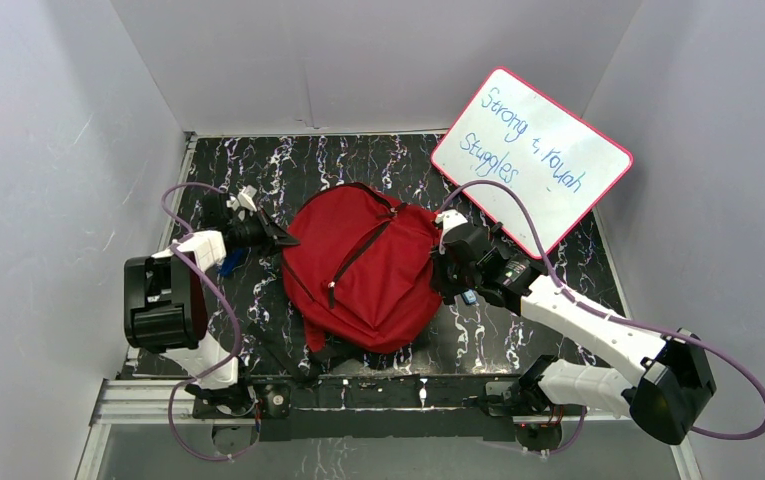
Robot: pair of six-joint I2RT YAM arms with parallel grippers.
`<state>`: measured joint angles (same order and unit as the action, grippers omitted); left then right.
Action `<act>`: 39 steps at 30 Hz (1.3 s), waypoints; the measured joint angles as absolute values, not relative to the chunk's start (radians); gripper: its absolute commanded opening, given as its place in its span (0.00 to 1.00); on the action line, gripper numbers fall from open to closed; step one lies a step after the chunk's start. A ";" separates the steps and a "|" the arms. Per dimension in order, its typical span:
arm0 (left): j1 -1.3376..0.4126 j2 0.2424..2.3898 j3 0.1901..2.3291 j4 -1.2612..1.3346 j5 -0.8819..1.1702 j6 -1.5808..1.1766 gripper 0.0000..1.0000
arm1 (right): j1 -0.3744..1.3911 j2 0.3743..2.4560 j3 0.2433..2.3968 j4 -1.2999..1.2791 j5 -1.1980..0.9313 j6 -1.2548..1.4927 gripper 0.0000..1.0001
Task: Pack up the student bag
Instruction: Adjust the student bag at the center of the board.
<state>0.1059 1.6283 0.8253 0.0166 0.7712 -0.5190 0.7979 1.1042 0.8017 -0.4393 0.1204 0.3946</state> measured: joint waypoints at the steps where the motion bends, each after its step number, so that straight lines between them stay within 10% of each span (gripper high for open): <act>1: 0.105 1.621 0.830 0.003 0.770 -0.517 0.00 | 0.798 1.104 0.802 -0.440 0.121 0.395 0.13; 12: 0.084 1.417 1.282 -0.303 0.739 -0.520 0.00 | 0.798 1.059 0.947 -0.471 0.102 0.431 0.23; 28: 0.093 1.722 2.143 -0.488 0.595 -0.525 0.00 | 0.781 1.424 1.319 -0.372 0.109 0.309 0.68; 39: 0.123 1.889 2.178 -0.383 0.606 -0.565 0.00 | 0.766 1.272 1.107 -0.361 0.100 0.297 0.75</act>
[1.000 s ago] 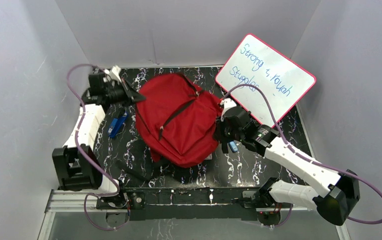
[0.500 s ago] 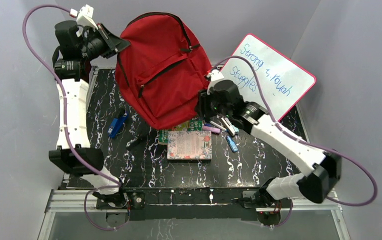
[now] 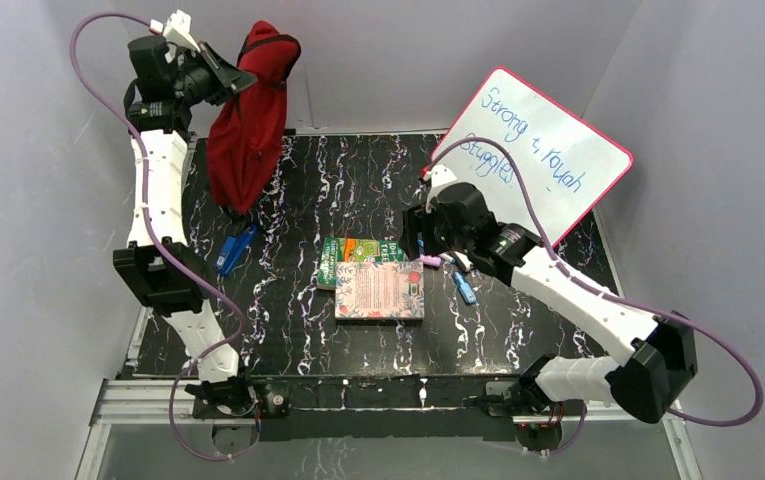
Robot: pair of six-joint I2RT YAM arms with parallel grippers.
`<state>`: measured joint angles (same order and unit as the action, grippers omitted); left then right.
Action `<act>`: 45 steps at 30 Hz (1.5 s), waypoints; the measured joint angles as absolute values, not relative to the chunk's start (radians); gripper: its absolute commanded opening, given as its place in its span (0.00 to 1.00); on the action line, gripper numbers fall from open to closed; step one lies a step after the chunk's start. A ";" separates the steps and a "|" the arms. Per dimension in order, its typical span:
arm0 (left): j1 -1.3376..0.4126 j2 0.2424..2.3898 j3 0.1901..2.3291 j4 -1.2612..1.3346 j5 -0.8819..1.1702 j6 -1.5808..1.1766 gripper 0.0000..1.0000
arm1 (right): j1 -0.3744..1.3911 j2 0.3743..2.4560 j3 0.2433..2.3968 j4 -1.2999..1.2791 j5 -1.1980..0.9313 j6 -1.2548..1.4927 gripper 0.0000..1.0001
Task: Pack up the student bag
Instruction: Adjust the student bag at the center of the board.
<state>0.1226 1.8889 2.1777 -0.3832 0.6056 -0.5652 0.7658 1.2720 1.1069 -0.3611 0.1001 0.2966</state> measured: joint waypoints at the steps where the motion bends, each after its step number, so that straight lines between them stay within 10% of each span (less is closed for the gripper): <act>1: 0.123 1.883 2.152 -0.373 0.611 -0.560 0.00 | 0.766 1.248 1.079 -0.359 0.096 0.300 0.75; 29: 0.029 1.444 1.579 -0.366 0.725 -0.464 0.00 | 0.765 1.069 0.830 -0.123 0.157 0.418 0.83; 45: -0.017 1.330 1.452 -0.401 0.715 -0.453 0.00 | 0.516 1.356 0.953 -0.099 -0.115 0.408 0.89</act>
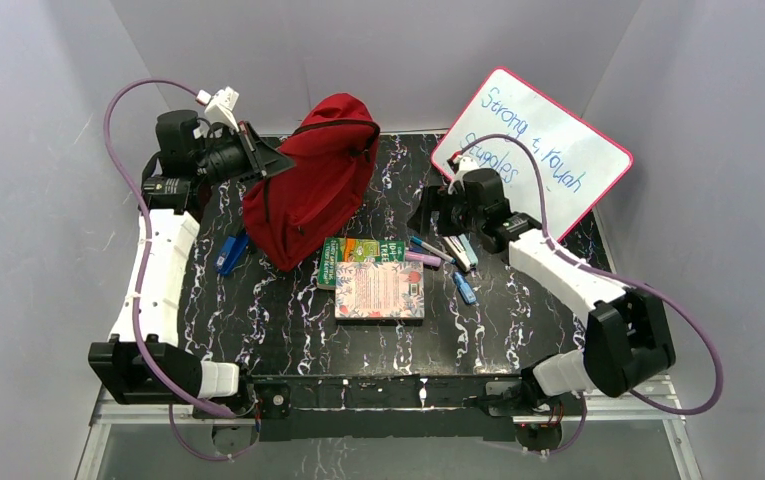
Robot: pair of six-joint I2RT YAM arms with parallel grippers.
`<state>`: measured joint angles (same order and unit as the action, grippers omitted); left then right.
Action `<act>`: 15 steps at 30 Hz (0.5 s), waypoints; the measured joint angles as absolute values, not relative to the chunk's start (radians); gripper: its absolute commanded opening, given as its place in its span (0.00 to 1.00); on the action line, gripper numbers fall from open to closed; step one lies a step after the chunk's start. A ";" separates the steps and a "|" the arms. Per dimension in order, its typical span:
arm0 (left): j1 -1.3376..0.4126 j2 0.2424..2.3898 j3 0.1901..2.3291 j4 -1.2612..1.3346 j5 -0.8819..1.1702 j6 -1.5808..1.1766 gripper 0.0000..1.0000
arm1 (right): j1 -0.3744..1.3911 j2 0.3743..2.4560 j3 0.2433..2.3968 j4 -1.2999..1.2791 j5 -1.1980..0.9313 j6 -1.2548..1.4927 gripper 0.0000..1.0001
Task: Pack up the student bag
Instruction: Adjust the student bag at the center of the board, then unzip the student bag at the center of the board.
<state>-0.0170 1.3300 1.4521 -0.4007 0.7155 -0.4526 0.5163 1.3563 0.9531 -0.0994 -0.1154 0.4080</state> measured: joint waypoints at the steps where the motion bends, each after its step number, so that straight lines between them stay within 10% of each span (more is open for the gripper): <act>1: -0.017 1.324 1.446 -0.407 0.714 -0.453 0.00 | 0.502 1.374 0.969 -0.100 -0.139 0.408 0.89; 15: -0.017 1.237 1.386 -0.464 0.632 -0.461 0.00 | 0.404 1.588 1.037 0.287 -0.413 0.408 0.85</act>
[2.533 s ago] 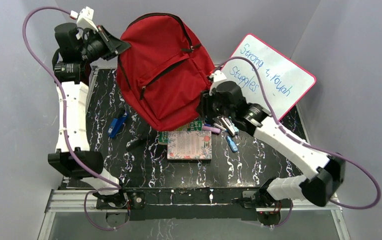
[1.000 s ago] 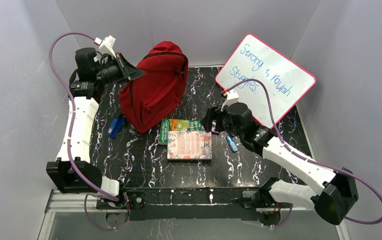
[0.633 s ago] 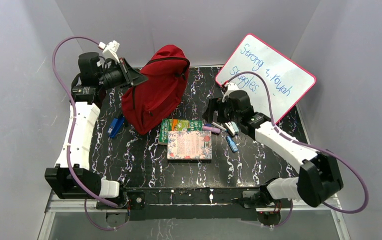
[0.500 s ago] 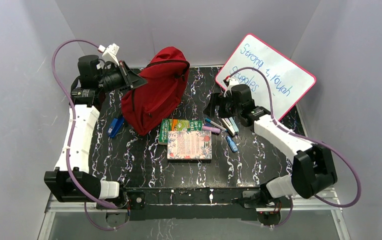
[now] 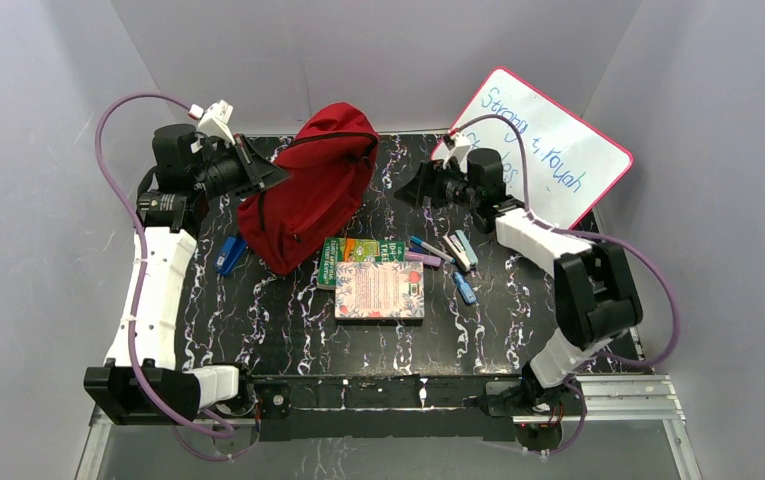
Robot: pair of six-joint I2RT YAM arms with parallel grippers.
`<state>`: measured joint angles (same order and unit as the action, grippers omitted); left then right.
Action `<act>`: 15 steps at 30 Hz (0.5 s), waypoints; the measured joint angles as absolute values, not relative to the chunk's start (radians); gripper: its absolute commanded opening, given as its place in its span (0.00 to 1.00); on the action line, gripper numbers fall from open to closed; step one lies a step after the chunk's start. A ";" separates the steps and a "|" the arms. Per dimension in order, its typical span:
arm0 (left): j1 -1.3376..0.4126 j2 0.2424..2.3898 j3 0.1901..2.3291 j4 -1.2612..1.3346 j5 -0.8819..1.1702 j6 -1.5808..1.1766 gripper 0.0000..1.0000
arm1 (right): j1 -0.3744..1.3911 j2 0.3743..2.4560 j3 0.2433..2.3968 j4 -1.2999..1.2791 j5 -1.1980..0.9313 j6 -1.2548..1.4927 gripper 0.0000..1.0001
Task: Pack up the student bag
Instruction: Unzip the student bag at the center of the board.
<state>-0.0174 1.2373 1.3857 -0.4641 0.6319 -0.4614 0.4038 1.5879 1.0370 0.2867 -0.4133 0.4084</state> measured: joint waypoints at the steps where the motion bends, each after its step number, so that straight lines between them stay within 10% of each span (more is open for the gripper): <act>1: -0.017 1.229 1.383 -0.471 0.619 -0.463 0.00 | 0.399 1.622 1.051 0.319 -0.437 0.409 0.85; 15: -0.017 1.193 1.382 -0.508 0.537 -0.464 0.00 | 0.385 2.004 1.356 0.631 -0.740 0.479 0.79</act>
